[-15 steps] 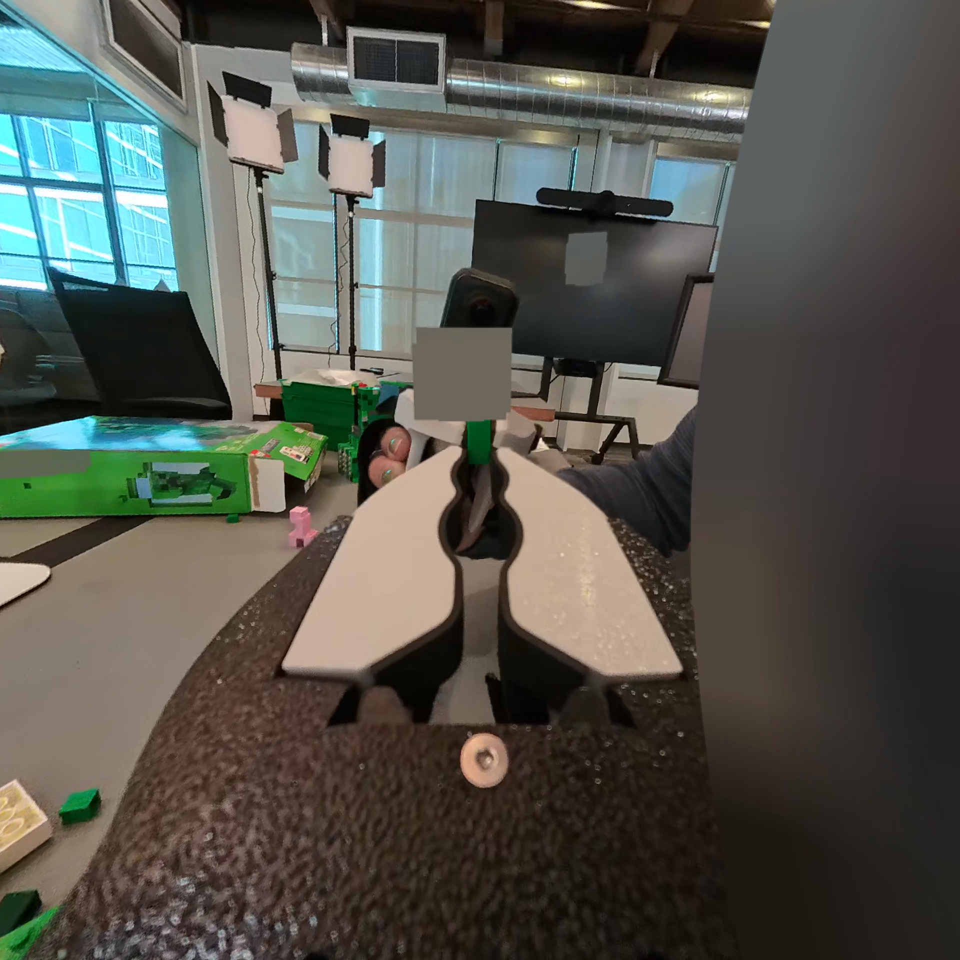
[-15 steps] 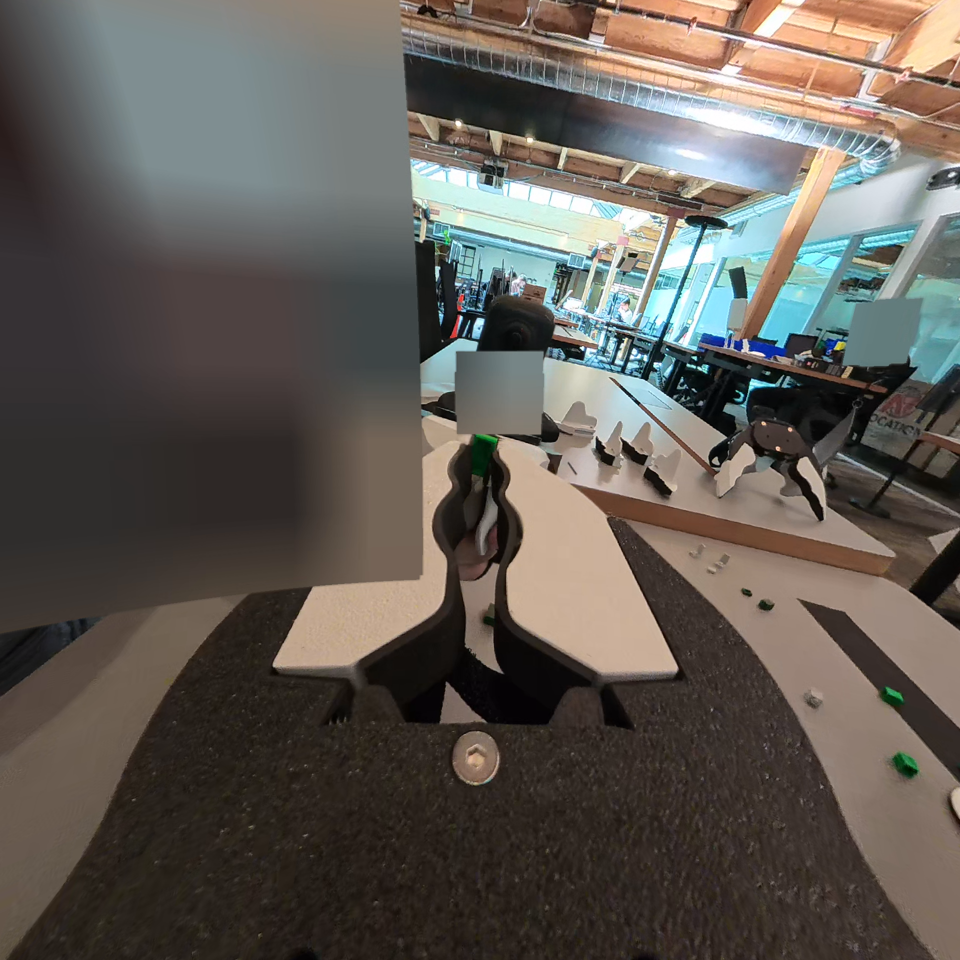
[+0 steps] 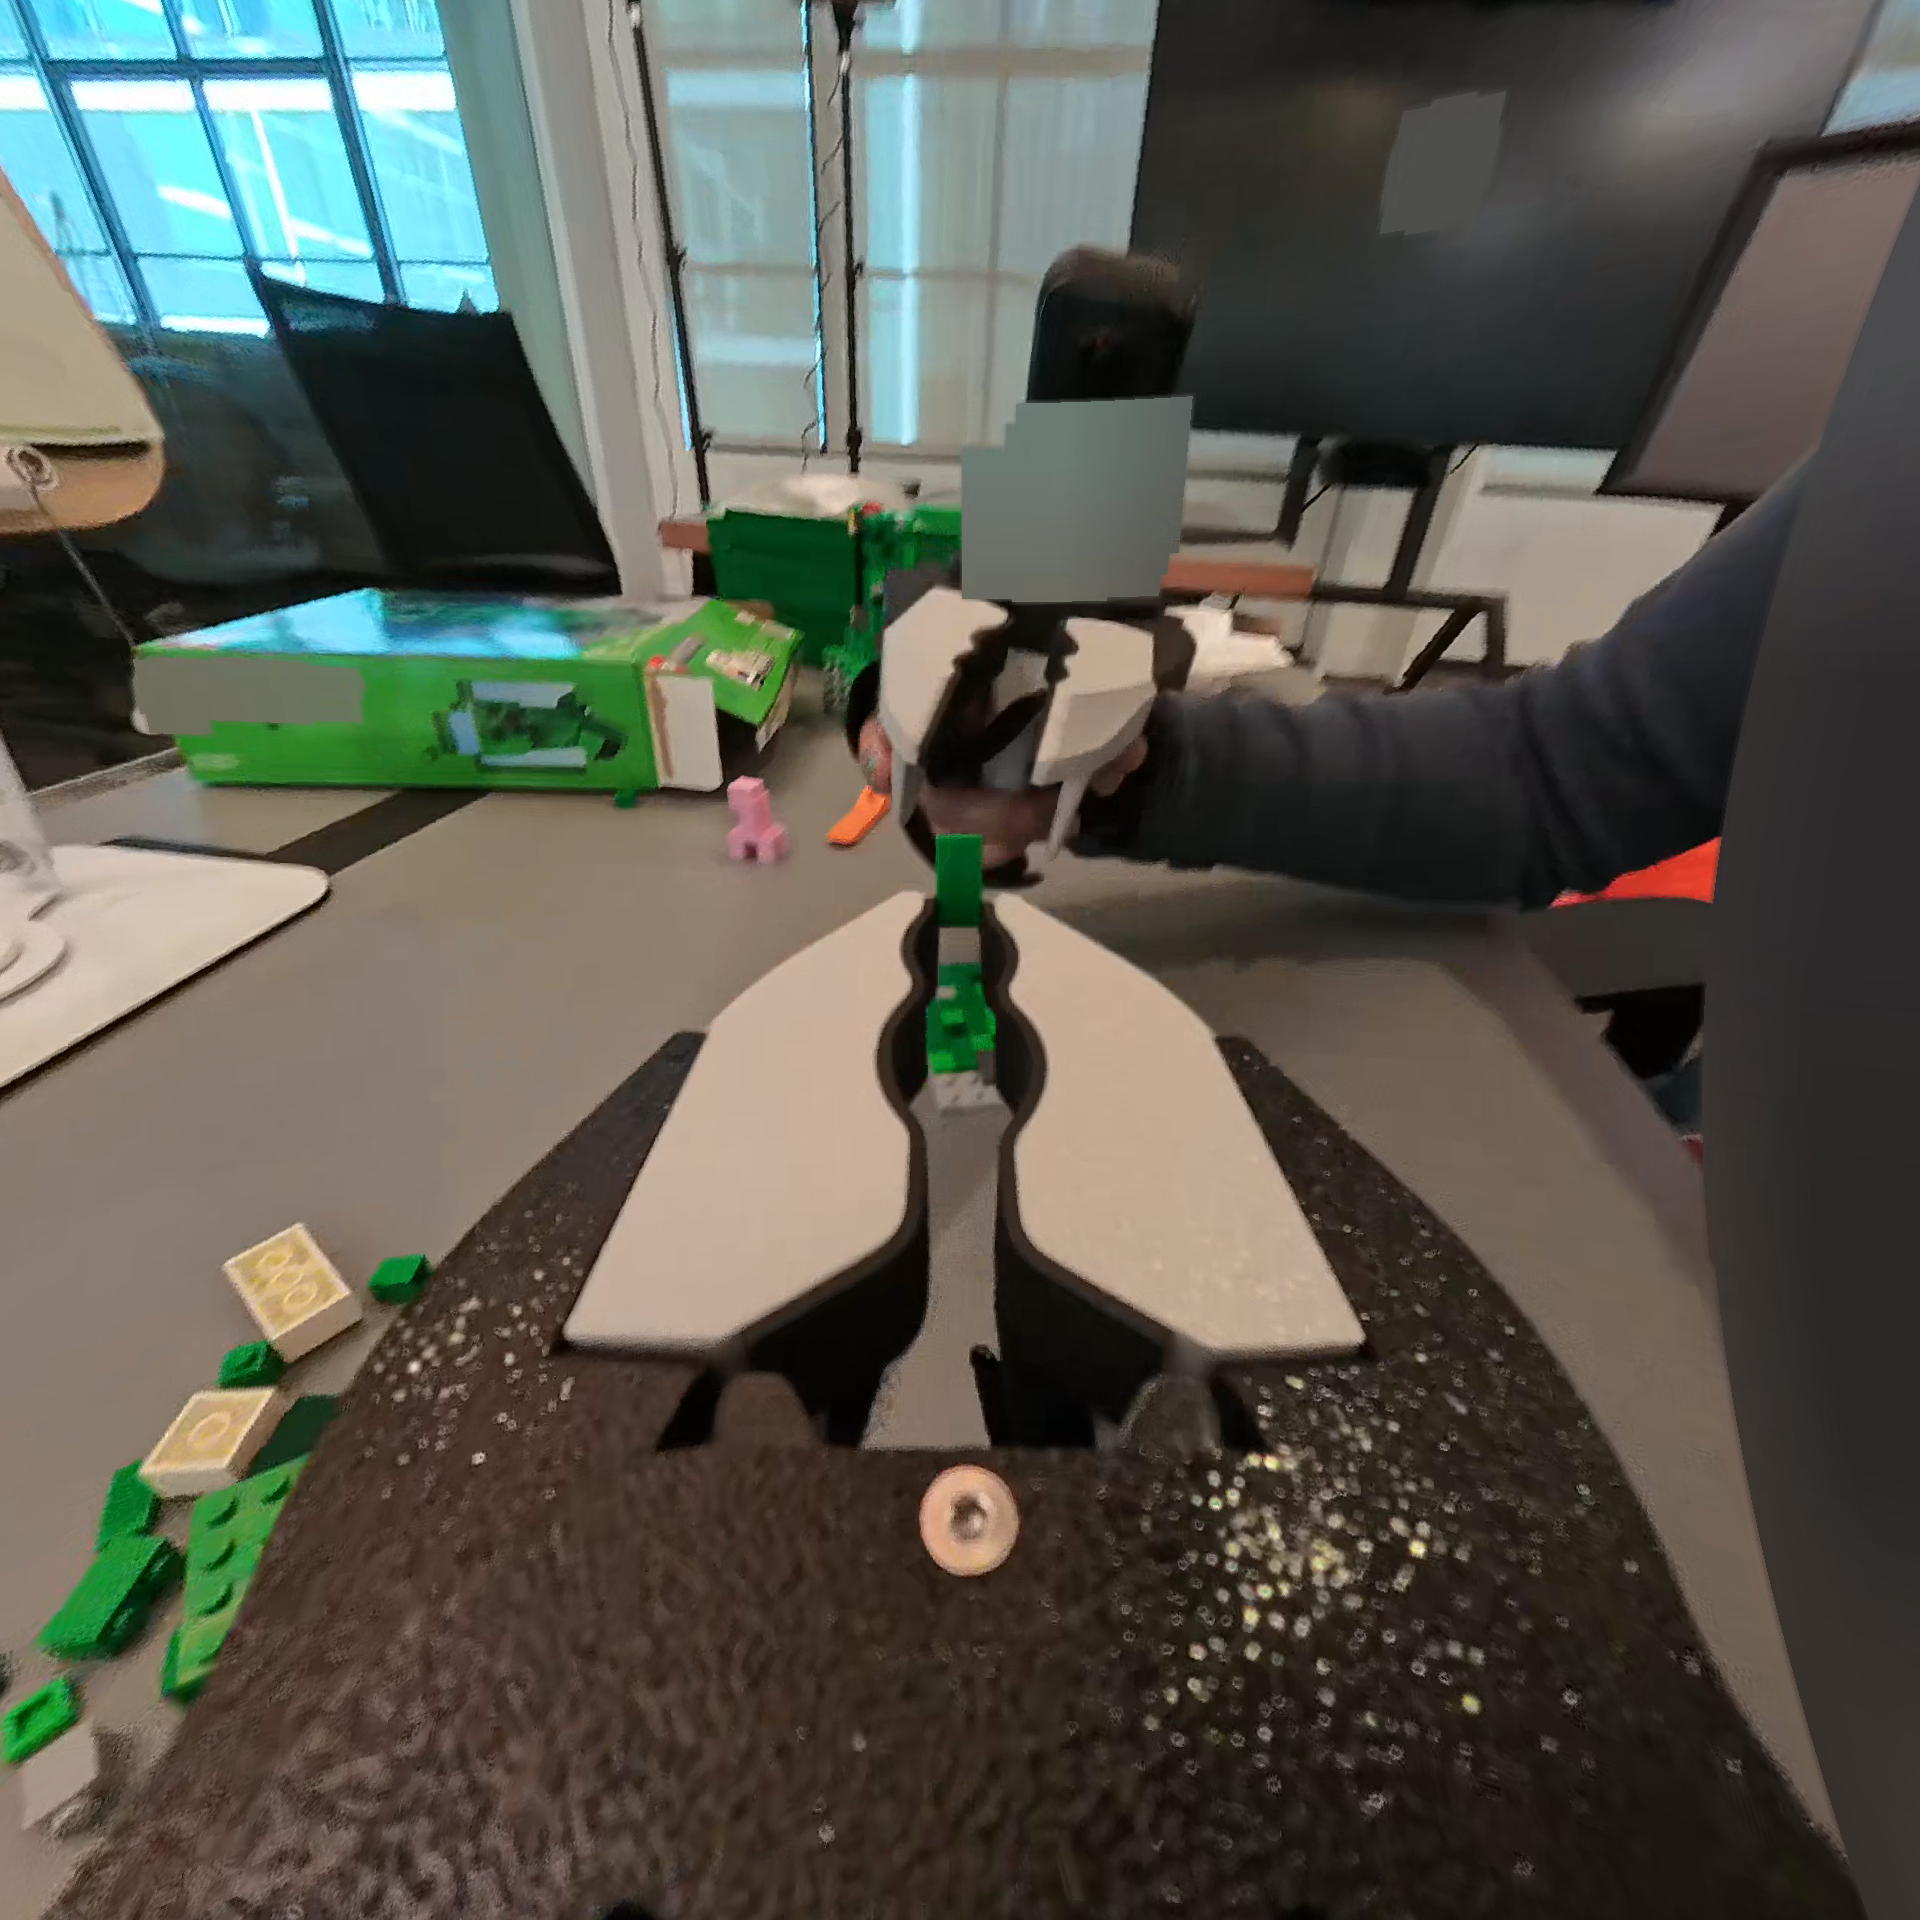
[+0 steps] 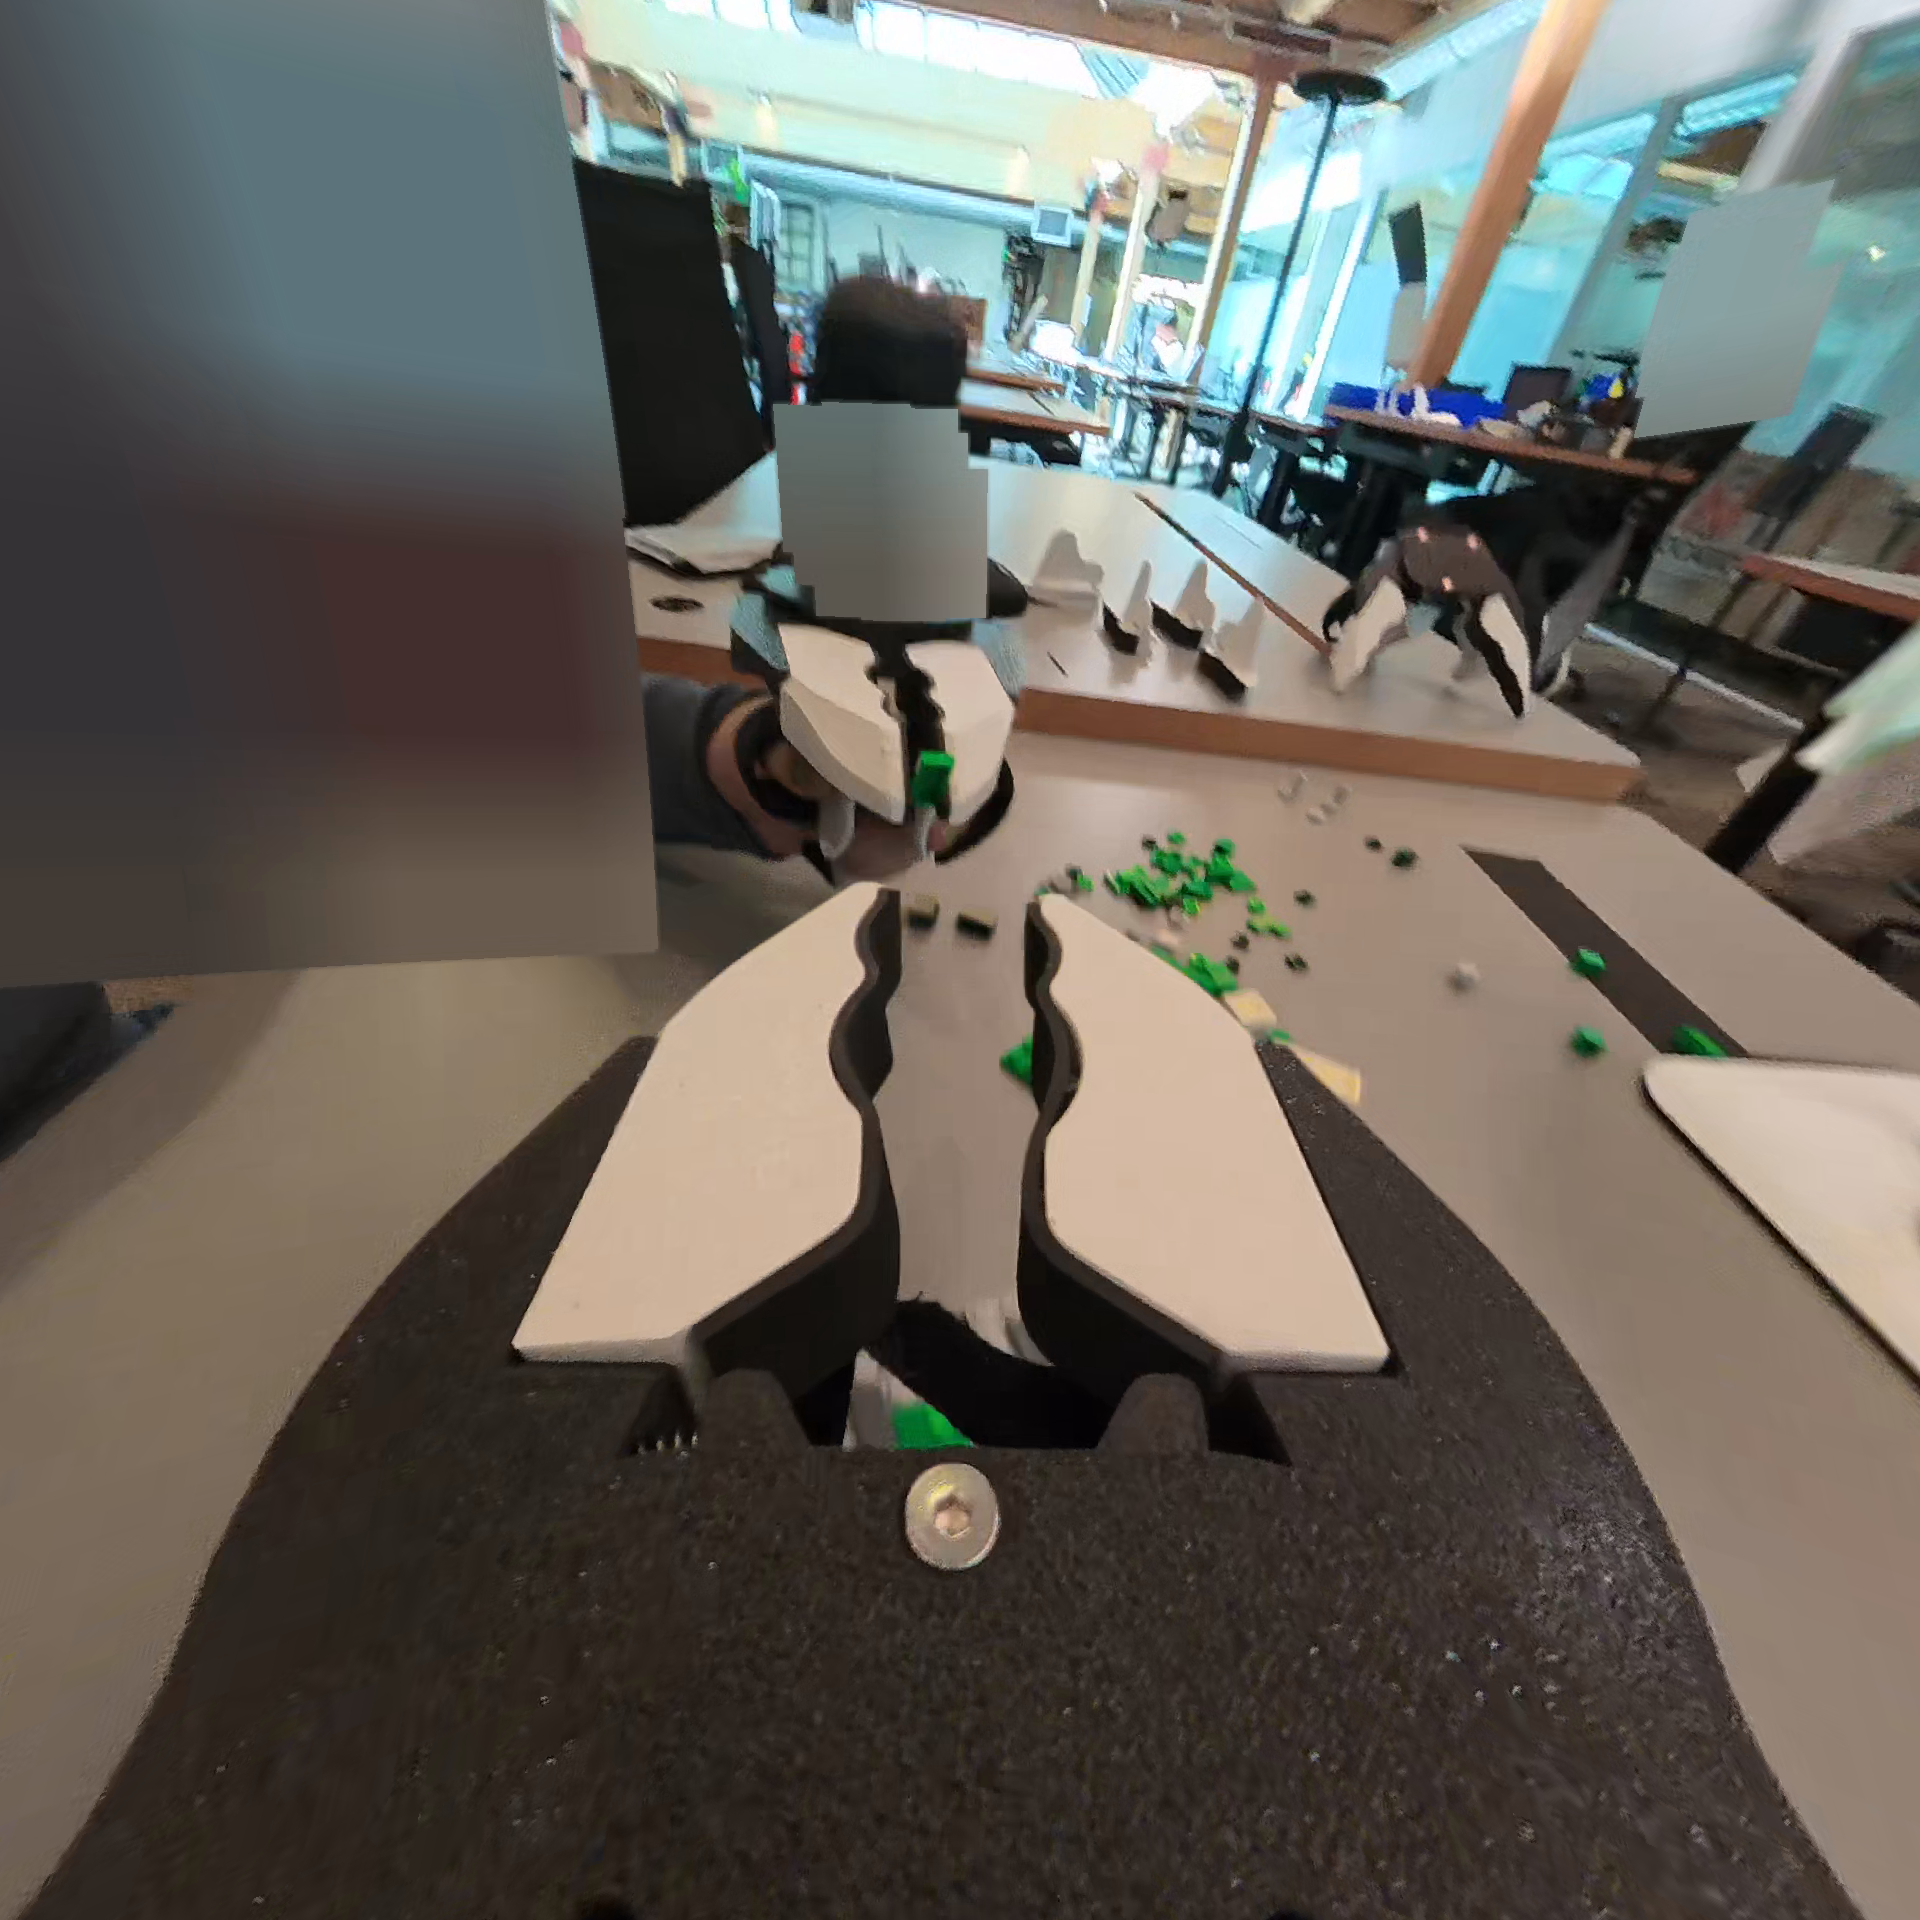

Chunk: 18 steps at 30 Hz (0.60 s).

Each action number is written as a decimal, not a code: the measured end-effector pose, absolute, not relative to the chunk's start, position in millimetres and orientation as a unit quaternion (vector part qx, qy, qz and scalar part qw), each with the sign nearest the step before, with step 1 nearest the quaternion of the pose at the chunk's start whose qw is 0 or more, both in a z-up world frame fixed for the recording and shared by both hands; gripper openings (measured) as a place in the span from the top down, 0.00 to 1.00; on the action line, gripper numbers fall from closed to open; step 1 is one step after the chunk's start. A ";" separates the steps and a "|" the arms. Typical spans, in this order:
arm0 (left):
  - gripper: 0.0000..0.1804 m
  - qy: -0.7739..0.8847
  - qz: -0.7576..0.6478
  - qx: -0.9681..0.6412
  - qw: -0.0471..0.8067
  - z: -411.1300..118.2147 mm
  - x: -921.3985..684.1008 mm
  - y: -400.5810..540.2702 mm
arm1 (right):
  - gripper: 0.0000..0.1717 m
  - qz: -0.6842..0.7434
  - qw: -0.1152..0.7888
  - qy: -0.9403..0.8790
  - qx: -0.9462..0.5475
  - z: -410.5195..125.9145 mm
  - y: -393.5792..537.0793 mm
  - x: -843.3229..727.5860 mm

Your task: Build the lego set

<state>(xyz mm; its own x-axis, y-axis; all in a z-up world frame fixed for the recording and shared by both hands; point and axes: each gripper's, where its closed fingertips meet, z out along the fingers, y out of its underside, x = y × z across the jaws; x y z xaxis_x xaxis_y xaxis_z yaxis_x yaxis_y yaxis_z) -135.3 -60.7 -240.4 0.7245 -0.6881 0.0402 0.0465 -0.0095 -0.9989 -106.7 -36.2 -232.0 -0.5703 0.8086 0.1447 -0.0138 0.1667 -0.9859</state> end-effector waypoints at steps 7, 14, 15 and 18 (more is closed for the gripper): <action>0.96 0.246 -0.168 -0.699 0.651 -258.6 -130.4 -47.0 | 0.69 0.436 0.248 -0.800 -0.328 -285.5 -14.6 -61.5; 0.96 0.275 -0.131 -0.788 0.535 -289.1 -96.3 -38.7 | 0.68 0.346 0.206 -0.863 -0.304 -315.2 6.6 -52.7; 0.96 0.285 -0.123 -0.804 0.507 -298.2 -88.7 -40.0 | 0.68 0.336 0.199 -0.870 -0.300 -321.4 7.4 -52.4; 0.96 0.306 -0.096 -0.843 0.431 -324.2 -76.3 -42.4 | 0.64 0.303 0.180 -0.891 -0.286 -339.0 8.4 -54.4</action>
<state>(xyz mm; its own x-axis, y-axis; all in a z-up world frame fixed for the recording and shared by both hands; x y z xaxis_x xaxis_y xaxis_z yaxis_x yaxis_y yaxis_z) -76.3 -42.4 -324.2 0.7943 -0.5988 -0.1025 -0.4337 -0.4409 -0.7858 -54.4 8.4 -339.0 -0.7717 0.6189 0.1465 0.4011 0.6524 -0.6431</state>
